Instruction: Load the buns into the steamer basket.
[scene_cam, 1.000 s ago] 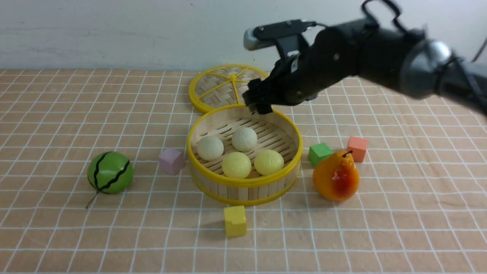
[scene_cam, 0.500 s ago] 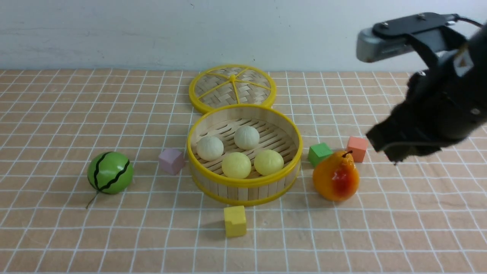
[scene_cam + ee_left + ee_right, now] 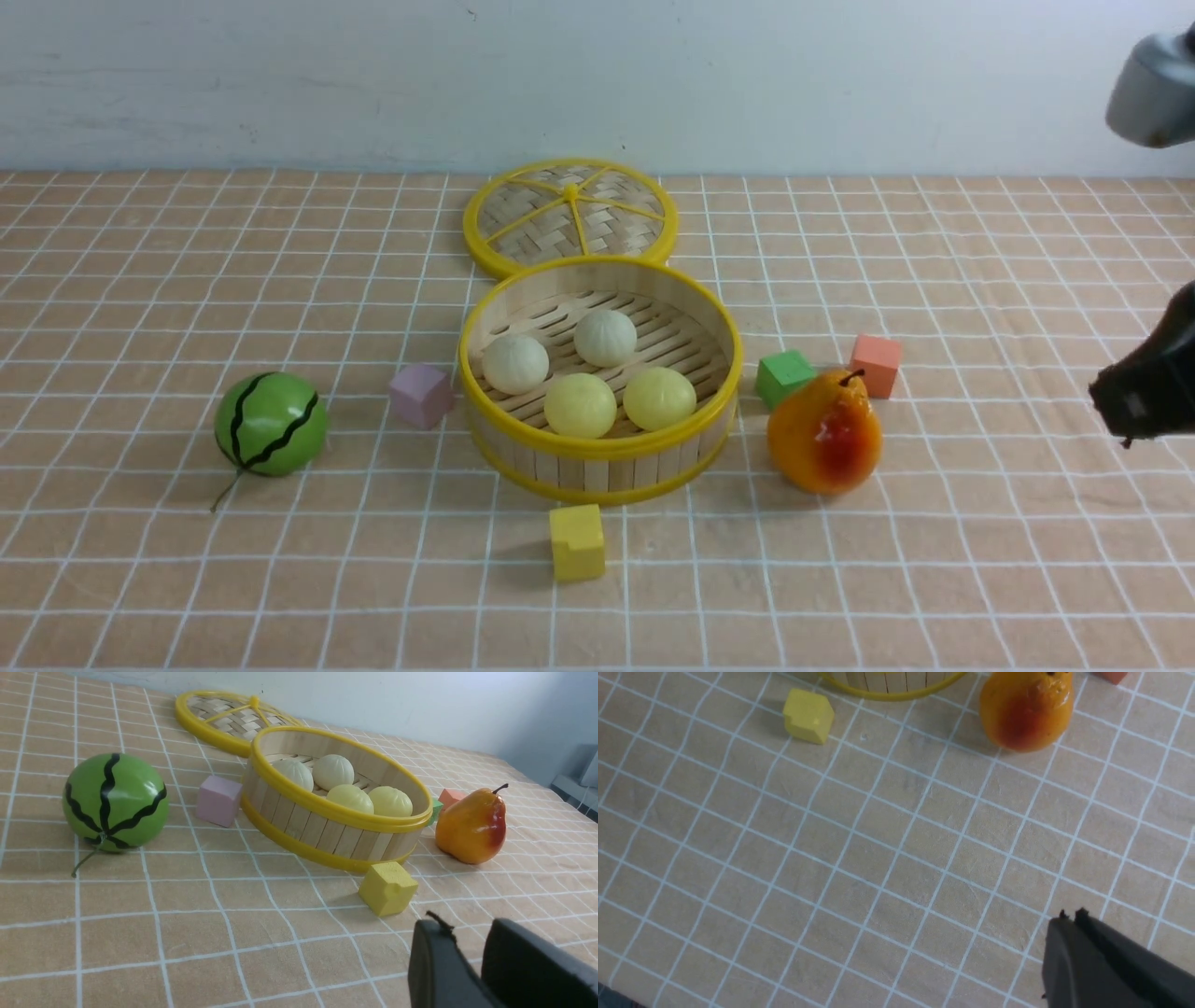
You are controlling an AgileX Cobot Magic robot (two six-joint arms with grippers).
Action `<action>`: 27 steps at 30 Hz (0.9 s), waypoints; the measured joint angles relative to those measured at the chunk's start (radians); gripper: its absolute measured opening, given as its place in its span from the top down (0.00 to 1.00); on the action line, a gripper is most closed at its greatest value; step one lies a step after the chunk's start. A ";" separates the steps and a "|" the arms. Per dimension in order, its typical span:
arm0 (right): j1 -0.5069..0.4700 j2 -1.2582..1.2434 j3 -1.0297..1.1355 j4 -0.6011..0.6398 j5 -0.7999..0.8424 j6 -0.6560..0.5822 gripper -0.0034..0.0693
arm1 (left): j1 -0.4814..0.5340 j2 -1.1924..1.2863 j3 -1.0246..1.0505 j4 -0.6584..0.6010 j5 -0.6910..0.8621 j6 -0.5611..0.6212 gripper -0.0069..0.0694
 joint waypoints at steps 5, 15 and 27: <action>-0.140 -0.216 0.160 -0.009 -0.105 -0.035 0.98 | 0.000 0.000 0.000 0.000 0.002 0.000 0.70; -0.423 -0.904 1.044 0.030 -0.778 -0.039 0.98 | 0.000 0.000 0.000 0.000 0.002 0.000 0.69; -0.484 -1.097 1.303 0.044 -0.849 -0.036 0.98 | 0.000 0.000 0.000 0.001 0.014 0.000 0.67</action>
